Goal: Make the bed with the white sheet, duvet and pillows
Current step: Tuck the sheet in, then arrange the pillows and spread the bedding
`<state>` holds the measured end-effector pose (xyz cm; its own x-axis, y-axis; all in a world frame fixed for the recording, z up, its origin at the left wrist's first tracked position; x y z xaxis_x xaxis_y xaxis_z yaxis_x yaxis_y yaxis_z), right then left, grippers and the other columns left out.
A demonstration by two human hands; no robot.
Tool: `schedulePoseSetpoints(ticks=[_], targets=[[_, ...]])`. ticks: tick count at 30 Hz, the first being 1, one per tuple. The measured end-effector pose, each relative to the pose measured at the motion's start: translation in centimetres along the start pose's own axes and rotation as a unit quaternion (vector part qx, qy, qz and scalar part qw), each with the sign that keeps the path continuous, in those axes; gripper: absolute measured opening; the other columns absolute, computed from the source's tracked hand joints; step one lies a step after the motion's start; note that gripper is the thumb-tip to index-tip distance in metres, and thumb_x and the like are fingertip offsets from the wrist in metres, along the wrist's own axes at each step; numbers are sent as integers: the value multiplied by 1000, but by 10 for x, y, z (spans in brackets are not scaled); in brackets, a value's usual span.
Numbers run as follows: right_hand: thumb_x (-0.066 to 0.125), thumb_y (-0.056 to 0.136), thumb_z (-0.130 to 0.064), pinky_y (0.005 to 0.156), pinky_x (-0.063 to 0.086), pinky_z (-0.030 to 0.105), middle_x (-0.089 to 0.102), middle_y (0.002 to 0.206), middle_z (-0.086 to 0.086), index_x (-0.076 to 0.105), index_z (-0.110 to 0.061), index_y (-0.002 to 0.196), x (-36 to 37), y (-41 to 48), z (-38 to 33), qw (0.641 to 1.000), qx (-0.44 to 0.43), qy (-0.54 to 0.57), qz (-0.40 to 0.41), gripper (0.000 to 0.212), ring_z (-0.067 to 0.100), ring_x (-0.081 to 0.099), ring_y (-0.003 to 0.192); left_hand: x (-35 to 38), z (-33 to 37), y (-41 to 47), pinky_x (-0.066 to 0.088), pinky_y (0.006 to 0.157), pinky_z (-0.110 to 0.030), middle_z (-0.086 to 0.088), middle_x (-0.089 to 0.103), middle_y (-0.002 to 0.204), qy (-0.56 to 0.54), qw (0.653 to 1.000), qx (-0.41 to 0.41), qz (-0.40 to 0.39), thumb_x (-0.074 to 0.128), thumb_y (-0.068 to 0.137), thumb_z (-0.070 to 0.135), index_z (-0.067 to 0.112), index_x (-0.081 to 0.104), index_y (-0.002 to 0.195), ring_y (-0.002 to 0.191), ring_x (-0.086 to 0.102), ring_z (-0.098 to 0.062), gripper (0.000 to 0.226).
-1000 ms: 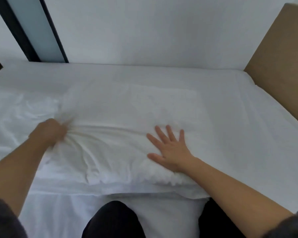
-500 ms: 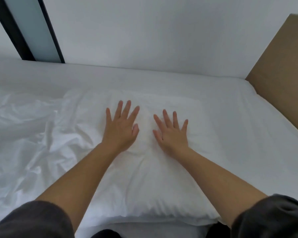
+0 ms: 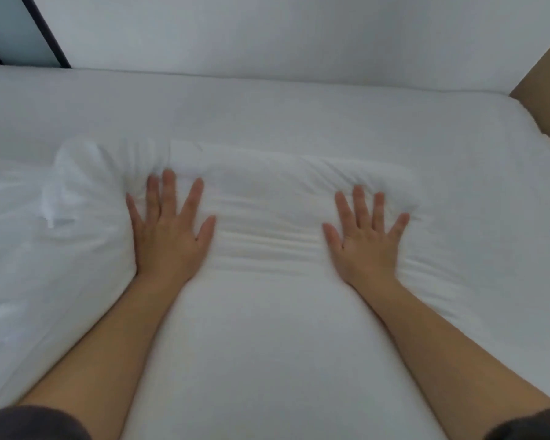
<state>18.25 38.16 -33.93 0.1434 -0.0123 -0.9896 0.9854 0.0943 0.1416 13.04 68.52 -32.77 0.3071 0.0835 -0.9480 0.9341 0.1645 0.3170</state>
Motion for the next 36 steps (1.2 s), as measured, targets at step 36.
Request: schedulePoseSetpoints(ticks=[36], targets=[[-4, 88, -57, 115, -11, 58, 14, 163, -5, 16, -35, 154, 38, 54, -21, 998, -15, -2, -63, 73, 23, 0, 151, 62, -18, 49, -5, 116, -44, -13, 30, 156, -43, 994, -25, -94, 13, 87, 54, 21, 37, 147, 146, 21, -30, 73]])
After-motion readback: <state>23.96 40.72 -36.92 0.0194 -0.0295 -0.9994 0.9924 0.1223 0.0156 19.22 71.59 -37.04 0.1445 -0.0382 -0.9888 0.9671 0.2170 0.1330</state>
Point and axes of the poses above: each hand's wrist, its own y-axis towards the middle knuckle, its own x-axis out of the palm, z = x × y, the point moved 1 cm from there along y, towards the middle knuckle
